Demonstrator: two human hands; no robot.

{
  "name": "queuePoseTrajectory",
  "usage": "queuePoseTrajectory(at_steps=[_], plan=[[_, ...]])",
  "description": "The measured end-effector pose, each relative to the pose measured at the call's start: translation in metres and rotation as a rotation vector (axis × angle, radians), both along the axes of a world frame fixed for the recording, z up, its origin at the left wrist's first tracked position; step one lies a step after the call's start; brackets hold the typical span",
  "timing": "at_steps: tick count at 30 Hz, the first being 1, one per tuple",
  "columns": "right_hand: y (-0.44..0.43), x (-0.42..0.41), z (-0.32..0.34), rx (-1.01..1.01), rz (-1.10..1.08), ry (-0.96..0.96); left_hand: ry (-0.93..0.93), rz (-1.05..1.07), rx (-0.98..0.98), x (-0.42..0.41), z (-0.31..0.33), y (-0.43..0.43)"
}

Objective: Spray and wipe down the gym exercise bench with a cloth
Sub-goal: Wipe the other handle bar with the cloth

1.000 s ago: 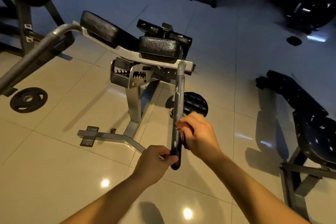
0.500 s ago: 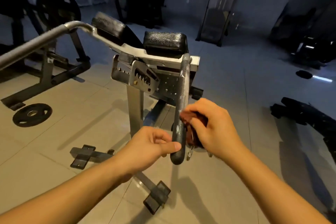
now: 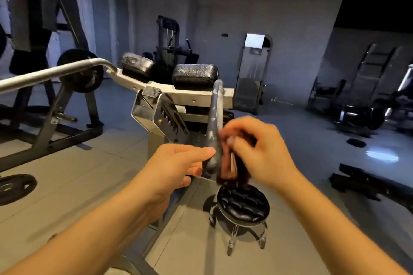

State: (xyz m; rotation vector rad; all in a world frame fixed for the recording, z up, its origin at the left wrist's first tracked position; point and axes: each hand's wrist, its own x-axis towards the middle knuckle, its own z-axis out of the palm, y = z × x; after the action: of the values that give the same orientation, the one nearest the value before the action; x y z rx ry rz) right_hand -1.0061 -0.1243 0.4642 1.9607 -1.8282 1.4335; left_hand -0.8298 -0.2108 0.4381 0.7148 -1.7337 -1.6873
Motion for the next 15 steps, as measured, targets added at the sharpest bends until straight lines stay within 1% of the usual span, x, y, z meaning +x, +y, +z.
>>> queuePoseTrajectory(at_steps=[2, 3, 7, 10, 12, 14, 15], plan=[[0.025, 0.012, -0.009, 0.019, 0.041, 0.07, 0.025, 0.01, 0.043, 0.001, 0.002, 0.003], [0.022, 0.01, -0.006, 0.018, 0.031, 0.087, 0.03, 0.014, 0.055, 0.001, 0.002, 0.004], [-0.049, -0.025, 0.028, 0.013, -0.1, 0.066, 0.033, 0.033, 0.071, 0.0, 0.002, 0.005], [-0.092, -0.049, 0.049, 0.019, -0.206, 0.082, -0.021, 0.072, 0.001, -0.001, 0.004, 0.006], [-0.084, -0.042, 0.047, 0.017, -0.212, 0.091, -0.067, 0.078, -0.046, 0.0, 0.007, 0.006], [-0.05, -0.021, 0.033, 0.023, -0.133, 0.086, -0.094, 0.07, -0.077, 0.002, 0.007, 0.005], [-0.029, -0.011, 0.025, 0.023, -0.072, 0.117, -0.099, 0.064, -0.087, 0.002, 0.007, 0.005]])
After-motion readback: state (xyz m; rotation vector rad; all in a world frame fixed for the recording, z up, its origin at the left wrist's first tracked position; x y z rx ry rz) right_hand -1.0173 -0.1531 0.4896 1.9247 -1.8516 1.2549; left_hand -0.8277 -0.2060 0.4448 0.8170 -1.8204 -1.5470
